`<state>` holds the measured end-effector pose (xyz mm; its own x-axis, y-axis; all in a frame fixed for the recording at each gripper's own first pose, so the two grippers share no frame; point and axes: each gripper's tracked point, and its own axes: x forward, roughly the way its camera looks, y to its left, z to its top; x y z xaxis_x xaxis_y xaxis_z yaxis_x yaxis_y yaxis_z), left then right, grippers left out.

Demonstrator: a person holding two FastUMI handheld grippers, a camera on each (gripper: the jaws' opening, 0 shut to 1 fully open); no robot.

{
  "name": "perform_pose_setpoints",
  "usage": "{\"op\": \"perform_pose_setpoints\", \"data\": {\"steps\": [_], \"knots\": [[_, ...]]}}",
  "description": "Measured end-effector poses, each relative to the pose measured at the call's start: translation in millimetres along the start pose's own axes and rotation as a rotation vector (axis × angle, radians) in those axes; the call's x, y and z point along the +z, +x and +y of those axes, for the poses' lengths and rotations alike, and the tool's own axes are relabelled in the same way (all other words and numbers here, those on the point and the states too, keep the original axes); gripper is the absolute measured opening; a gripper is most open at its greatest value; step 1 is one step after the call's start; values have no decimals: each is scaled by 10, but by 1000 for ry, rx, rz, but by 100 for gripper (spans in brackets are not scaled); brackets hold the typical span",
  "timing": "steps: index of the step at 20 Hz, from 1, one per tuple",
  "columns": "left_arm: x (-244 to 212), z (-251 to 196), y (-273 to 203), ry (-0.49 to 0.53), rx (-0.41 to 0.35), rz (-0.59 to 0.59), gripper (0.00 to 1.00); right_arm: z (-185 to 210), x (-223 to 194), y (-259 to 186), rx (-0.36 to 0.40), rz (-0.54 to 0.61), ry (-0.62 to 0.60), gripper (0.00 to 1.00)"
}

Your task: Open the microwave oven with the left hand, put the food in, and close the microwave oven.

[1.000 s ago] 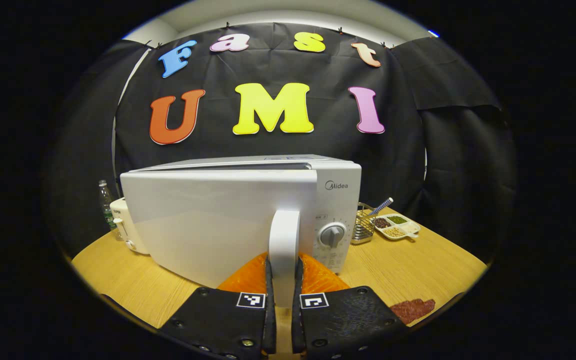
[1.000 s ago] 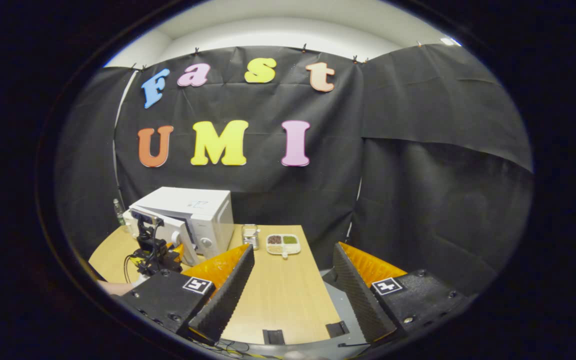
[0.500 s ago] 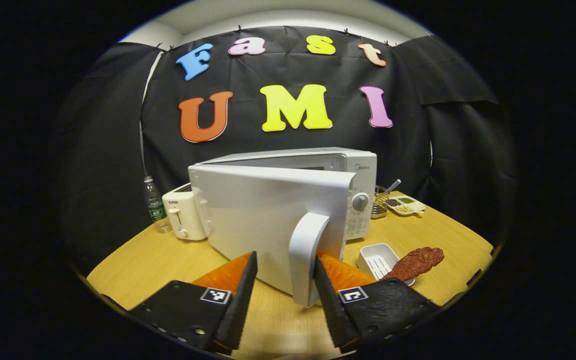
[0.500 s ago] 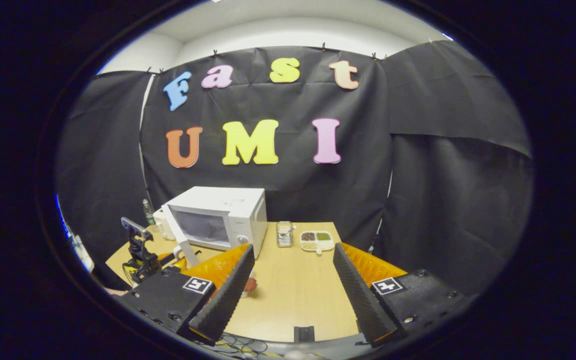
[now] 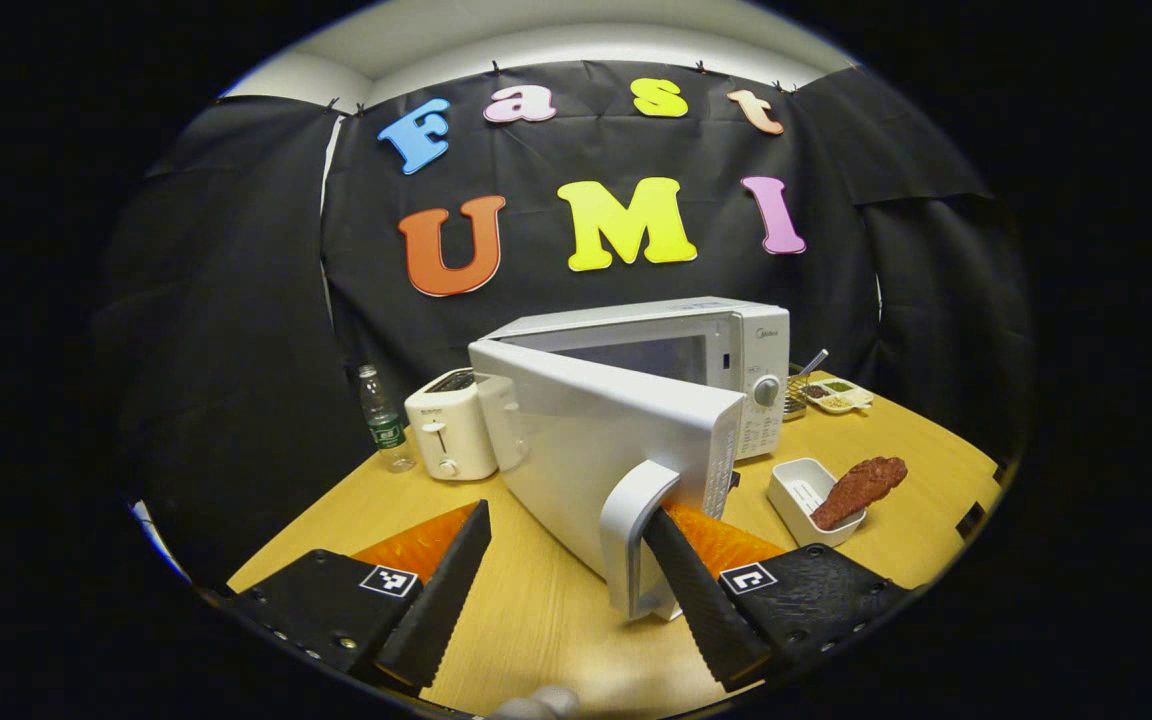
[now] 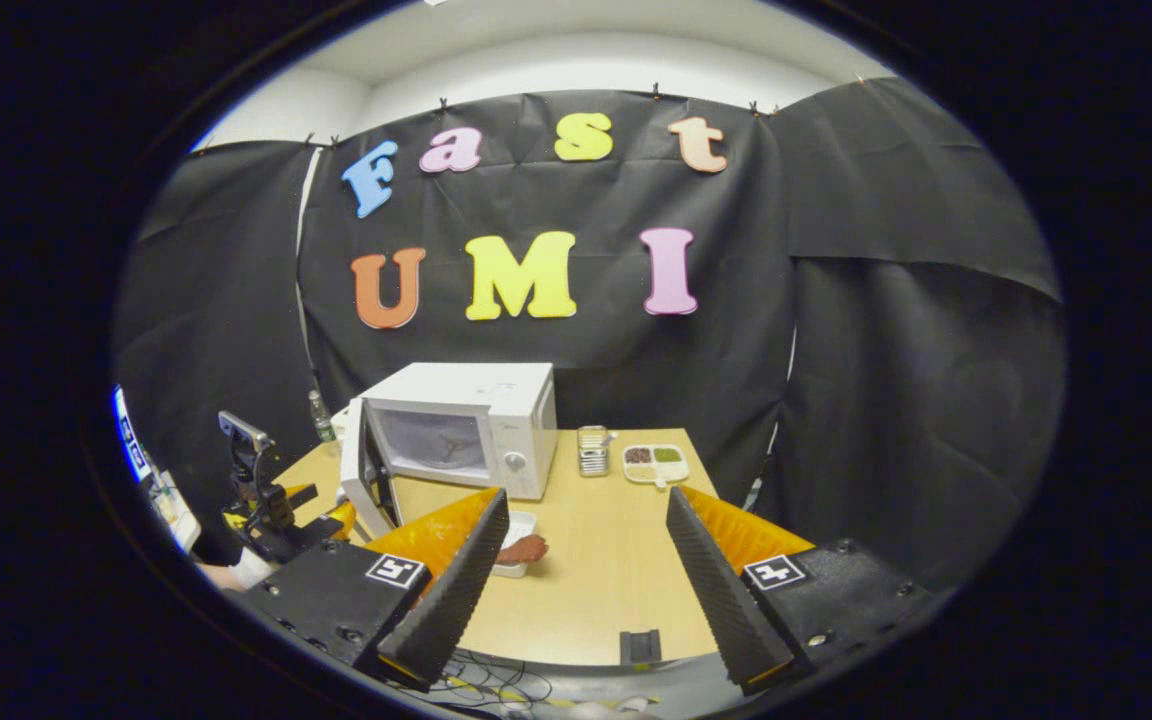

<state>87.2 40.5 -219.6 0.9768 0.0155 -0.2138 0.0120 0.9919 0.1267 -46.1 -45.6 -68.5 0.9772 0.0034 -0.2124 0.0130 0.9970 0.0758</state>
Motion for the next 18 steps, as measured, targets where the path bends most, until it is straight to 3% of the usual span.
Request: {"op": "perform_pose_setpoints", "data": {"steps": [3, 4, 8, 9, 10, 12, 14, 15, 18], "knots": [[-135, 420, -199, -11, 52, 23, 94, 231, -64, 30, 40, 5, 0, 96], [-185, 561, -245, -15, 76, 33, 94, 298, -87, 47, 54, 7, 1, 100], [-320, 1116, -430, -27, 176, 59, 94, 520, -180, 143, 93, 18, 6, 100], [-310, 1241, -477, -31, 199, 56, 94, 564, -214, 174, 102, 20, 5, 96], [-295, 1349, -528, -35, 216, 51, 94, 594, -250, 217, 108, 22, 1, 100], [-285, 1488, -647, -31, 240, 44, 94, 603, -381, 343, 121, 38, -6, 95], [-280, 1545, -796, -22, 252, 45, 94, 546, -603, 539, 131, 80, -5, 100], [-257, 1545, -877, -18, 256, 46, 94, 532, -747, 657, 150, 105, 3, 95], [-62, 1397, -1146, -19, 240, 18, 94, 453, -1257, 1110, 213, 246, 92, 98]]}}
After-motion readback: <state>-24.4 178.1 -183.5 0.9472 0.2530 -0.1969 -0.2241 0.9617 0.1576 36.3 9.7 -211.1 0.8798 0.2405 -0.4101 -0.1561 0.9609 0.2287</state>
